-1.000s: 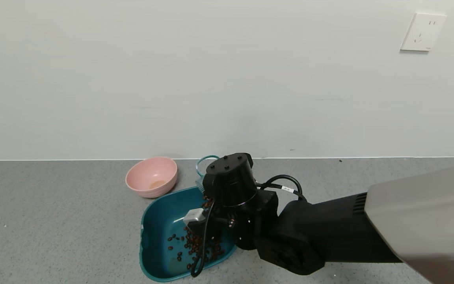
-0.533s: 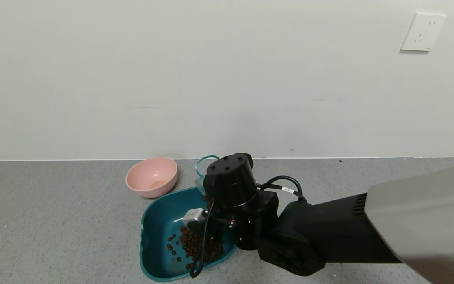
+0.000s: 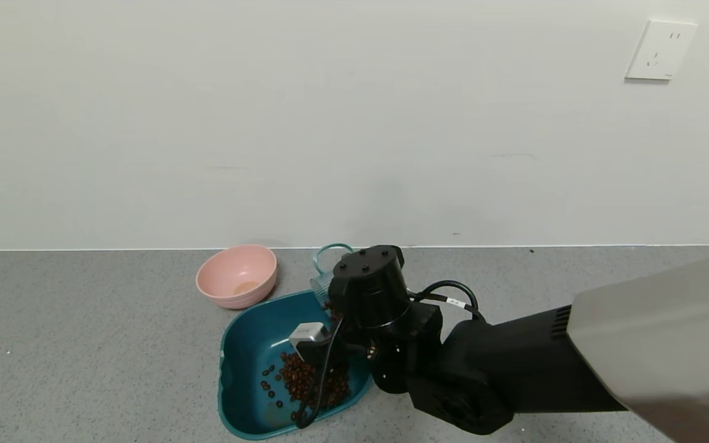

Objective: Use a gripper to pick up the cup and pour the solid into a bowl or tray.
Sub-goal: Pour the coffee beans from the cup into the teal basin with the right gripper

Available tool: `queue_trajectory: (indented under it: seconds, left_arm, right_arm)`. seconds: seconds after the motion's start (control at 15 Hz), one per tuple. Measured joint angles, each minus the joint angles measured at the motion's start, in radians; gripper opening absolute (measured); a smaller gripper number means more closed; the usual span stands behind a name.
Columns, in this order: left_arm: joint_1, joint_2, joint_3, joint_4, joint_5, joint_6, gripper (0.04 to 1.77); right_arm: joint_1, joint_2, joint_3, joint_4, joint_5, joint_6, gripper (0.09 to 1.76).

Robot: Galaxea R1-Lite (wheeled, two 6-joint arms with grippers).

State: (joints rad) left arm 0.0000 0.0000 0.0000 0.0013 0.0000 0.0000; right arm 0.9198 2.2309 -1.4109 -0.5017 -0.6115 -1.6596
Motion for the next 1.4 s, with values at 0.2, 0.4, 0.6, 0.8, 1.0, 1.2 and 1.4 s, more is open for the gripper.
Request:
queue_trajectory:
  seconds: [0.2, 0.4, 0.6, 0.8, 1.0, 1.2, 1.4]
  left_arm:
    - [0.0, 0.0, 0.0, 0.0, 0.0, 0.0, 1.75]
    - [0.0, 0.0, 0.0, 0.0, 0.0, 0.0, 1.75]
    - [0.0, 0.0, 0.0, 0.0, 0.0, 0.0, 1.75]
    - [0.0, 0.0, 0.0, 0.0, 0.0, 0.0, 1.75]
    - [0.0, 0.0, 0.0, 0.0, 0.0, 0.0, 1.75]
    - [0.0, 0.0, 0.0, 0.0, 0.0, 0.0, 1.75]
    - [0.0, 0.0, 0.0, 0.0, 0.0, 0.0, 1.75]
  right_arm:
    - [0.001, -0.009, 0.014, 0.001, 0.001, 0.038, 1.34]
    - [-0.003, -0.028, 0.033, 0.006, 0.016, 0.072, 1.34]
    - [-0.005, -0.039, 0.05, 0.004, 0.017, 0.134, 1.34]
    - [-0.006, -0.045, 0.053, 0.005, 0.017, 0.212, 1.34]
    - [-0.006, -0.052, 0.055, 0.006, 0.017, 0.321, 1.34]
    - [-0.019, -0.065, 0.062, 0.005, 0.019, 0.417, 1.34]
    - [-0.059, -0.078, 0.061, 0.001, 0.038, 0.485, 1.34]
